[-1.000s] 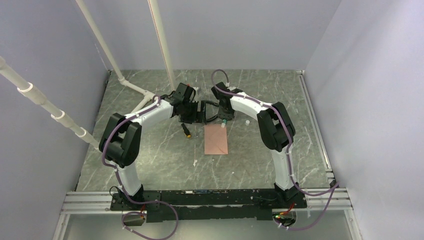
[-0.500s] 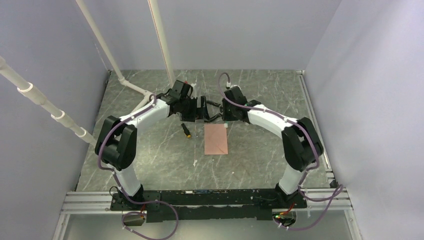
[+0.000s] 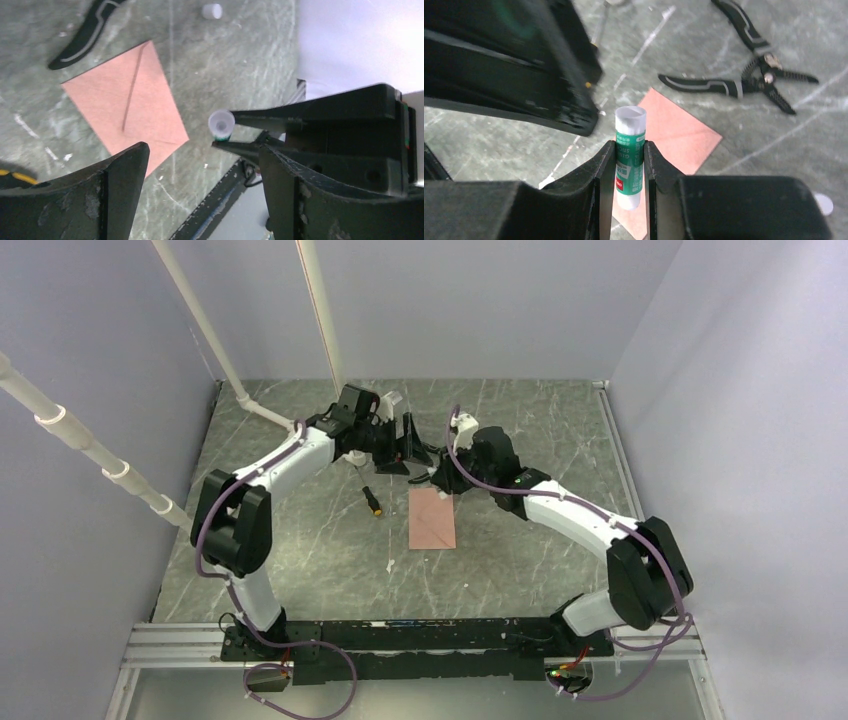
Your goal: Place the letter into the envelope and seal it
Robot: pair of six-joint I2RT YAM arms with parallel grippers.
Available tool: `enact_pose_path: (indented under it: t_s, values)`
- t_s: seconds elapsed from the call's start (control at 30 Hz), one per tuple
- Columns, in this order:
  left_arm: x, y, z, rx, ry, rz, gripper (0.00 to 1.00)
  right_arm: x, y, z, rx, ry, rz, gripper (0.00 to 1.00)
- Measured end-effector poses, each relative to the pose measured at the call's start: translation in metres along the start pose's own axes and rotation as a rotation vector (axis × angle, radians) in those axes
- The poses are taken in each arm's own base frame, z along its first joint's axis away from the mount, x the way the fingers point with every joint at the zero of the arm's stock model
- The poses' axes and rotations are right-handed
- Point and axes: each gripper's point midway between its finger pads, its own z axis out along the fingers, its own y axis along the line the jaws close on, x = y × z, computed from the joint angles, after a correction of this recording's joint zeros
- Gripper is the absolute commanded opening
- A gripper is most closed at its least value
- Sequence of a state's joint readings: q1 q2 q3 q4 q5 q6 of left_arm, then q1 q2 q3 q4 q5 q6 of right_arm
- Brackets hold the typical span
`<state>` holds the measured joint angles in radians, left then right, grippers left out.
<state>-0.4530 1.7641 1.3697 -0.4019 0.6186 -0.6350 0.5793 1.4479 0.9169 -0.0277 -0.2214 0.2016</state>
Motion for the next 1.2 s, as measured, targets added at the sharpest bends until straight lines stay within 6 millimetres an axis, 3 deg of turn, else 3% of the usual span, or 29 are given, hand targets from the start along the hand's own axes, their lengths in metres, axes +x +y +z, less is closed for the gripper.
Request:
enact_pose_path:
  t_s: [0.17, 0.3, 0.53, 0.67, 0.93, 1.2]
  values:
    - [0.000, -0.018, 0.003, 0.090, 0.061, -0.026, 0.68, -0.024, 0.019, -0.005, -0.075, -0.088, -0.081, 0.18]
    - [0.008, -0.024, 0.001, 0.121, 0.102, -0.054, 0.50, -0.024, 0.026, -0.005, -0.095, -0.095, -0.111, 0.18]
    - [0.013, -0.028, -0.001, 0.144, 0.131, -0.073, 0.33, -0.023, 0.030, -0.004, -0.103, -0.093, -0.124, 0.18]
    - [0.014, -0.023, 0.000, 0.143, 0.147, -0.092, 0.04, -0.023, 0.030, -0.004, -0.106, -0.090, -0.132, 0.22]
    - [0.018, -0.022, 0.001, 0.144, 0.164, -0.090, 0.02, -0.020, 0.033, -0.003, -0.118, -0.080, -0.115, 0.59]
    - [0.033, -0.011, -0.004, 0.116, 0.137, -0.062, 0.02, -0.031, 0.043, -0.016, -0.153, -0.109, -0.086, 0.64]
